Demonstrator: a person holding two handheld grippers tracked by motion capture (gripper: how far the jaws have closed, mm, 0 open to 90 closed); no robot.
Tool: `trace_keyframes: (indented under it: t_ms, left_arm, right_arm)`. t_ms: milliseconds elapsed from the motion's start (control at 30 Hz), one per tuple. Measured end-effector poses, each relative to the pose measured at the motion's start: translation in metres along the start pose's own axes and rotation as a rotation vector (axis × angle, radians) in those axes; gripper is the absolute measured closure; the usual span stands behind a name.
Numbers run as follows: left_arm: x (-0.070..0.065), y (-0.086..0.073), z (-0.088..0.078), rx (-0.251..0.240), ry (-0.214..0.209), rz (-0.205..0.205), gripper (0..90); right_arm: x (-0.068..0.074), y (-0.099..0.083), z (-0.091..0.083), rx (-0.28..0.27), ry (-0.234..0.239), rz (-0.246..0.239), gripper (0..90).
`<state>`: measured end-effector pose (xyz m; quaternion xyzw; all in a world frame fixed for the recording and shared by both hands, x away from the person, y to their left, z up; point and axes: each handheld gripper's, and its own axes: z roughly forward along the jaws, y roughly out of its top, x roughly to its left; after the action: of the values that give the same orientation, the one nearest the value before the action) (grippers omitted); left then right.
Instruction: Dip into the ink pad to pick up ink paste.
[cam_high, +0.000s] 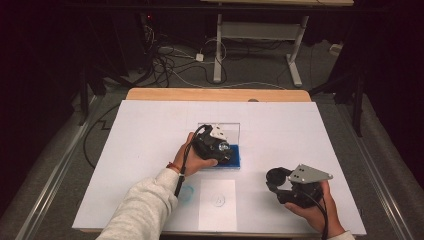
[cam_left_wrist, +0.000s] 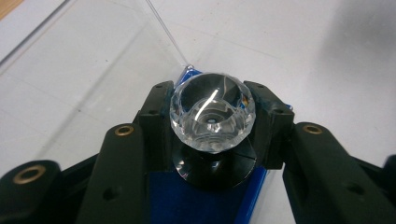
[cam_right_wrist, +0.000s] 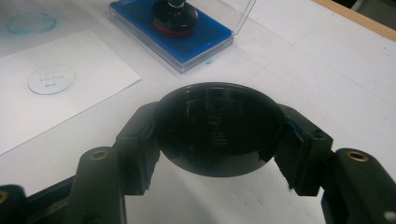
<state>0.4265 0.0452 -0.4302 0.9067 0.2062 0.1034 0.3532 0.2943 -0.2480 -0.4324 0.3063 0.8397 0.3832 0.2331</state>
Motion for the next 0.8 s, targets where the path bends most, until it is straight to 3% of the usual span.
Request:
trace_keyframes:
  t_ms: [100,367,600,800]
  left_arm:
    - [0.003,-0.003,-0.001,-0.005,-0.019,-0.021,54.6]
    - [0.000,-0.002,-0.001,0.009,-0.005,-0.024,54.6]
    - [0.000,0.010,0.002,0.075,0.006,-0.009,54.7]
    - [0.000,0.009,0.000,0.089,-0.001,-0.006,54.8]
  right_arm:
    - [0.000,0.000,0.000,0.001,-0.002,0.000,38.4]
    - [0.001,0.000,0.000,0.002,-0.007,-0.004,38.4]
    - [0.001,0.000,0.001,0.007,-0.008,-0.004,38.4]
    - [0.001,0.000,0.001,0.004,-0.011,-0.003,38.4]
